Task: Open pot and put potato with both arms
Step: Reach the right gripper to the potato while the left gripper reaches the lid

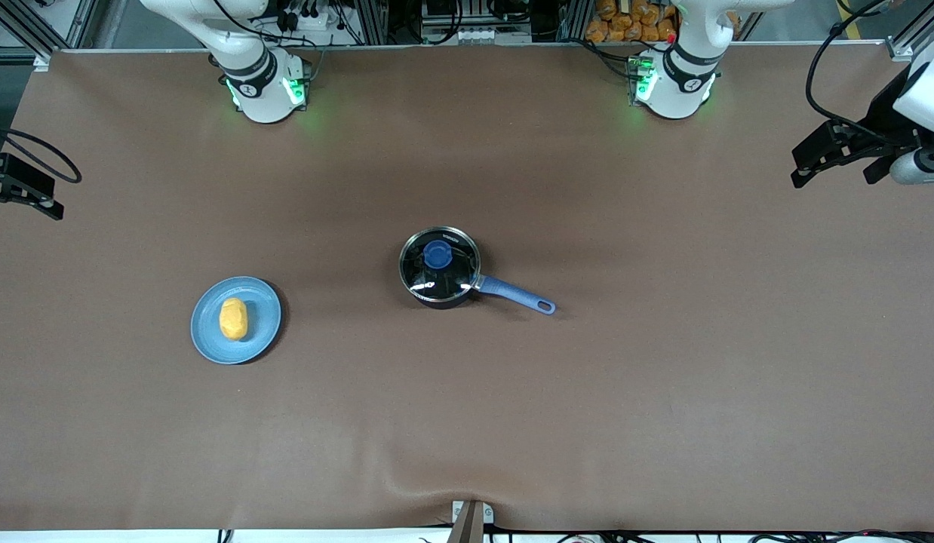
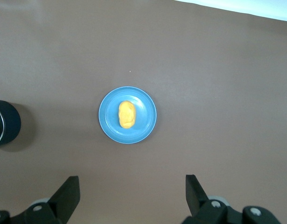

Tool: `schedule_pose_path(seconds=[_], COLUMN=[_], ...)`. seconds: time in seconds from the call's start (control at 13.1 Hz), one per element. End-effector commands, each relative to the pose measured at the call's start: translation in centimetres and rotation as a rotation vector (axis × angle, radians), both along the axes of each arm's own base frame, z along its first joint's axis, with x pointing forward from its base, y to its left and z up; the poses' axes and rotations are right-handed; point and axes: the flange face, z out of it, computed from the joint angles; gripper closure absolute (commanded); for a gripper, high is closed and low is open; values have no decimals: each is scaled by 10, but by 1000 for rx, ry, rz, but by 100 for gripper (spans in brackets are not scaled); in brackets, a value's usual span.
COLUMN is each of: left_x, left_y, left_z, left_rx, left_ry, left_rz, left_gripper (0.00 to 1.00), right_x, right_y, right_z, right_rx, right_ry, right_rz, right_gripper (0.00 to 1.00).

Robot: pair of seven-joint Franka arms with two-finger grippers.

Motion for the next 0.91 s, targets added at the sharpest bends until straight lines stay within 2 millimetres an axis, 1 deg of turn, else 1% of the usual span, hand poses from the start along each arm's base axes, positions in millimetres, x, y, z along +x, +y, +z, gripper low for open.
schedule_pose_path(seconds=[0.0, 0.15, 0.3, 0.38, 0.46, 0.53, 0.61, 0.69, 0.76, 0.84], left_x=[-4, -4, -5, -4, -2, -3, -6, -9, -11, -15], left_y=[-1, 0, -5, -6, -10, -21, -40, -68, -105, -135], left_z=[7, 8, 11, 11, 9, 5, 3, 1, -11, -21], left_rx=[0, -2, -15, -18, -30, -56, -78, -91, -88, -84], left_ry=[2, -1, -5, -5, 0, 12, 21, 25, 46, 66], left_rz=[12, 13, 3, -2, -8, -22, -50, -86, -108, -87], left_gripper=[0, 0, 0, 0, 0, 0, 0, 0, 0, 0], right_x=[-5, -4, -4, -3, -3, 0, 6, 14, 22, 30], right_y=[4, 9, 10, 14, 18, 22, 27, 29, 35, 44], right_z=[2, 2, 1, -1, -2, -10, -22, -39, -52, -69], right_rx=[-2, 0, 2, 7, 6, 5, 6, 8, 10, 9], right_ry=[-4, -7, -3, 0, 5, 20, 46, 77, 94, 114], right_rz=[20, 21, 19, 24, 33, 39, 48, 53, 62, 77], right_gripper=[0, 0, 0, 0, 0, 0, 0, 0, 0, 0])
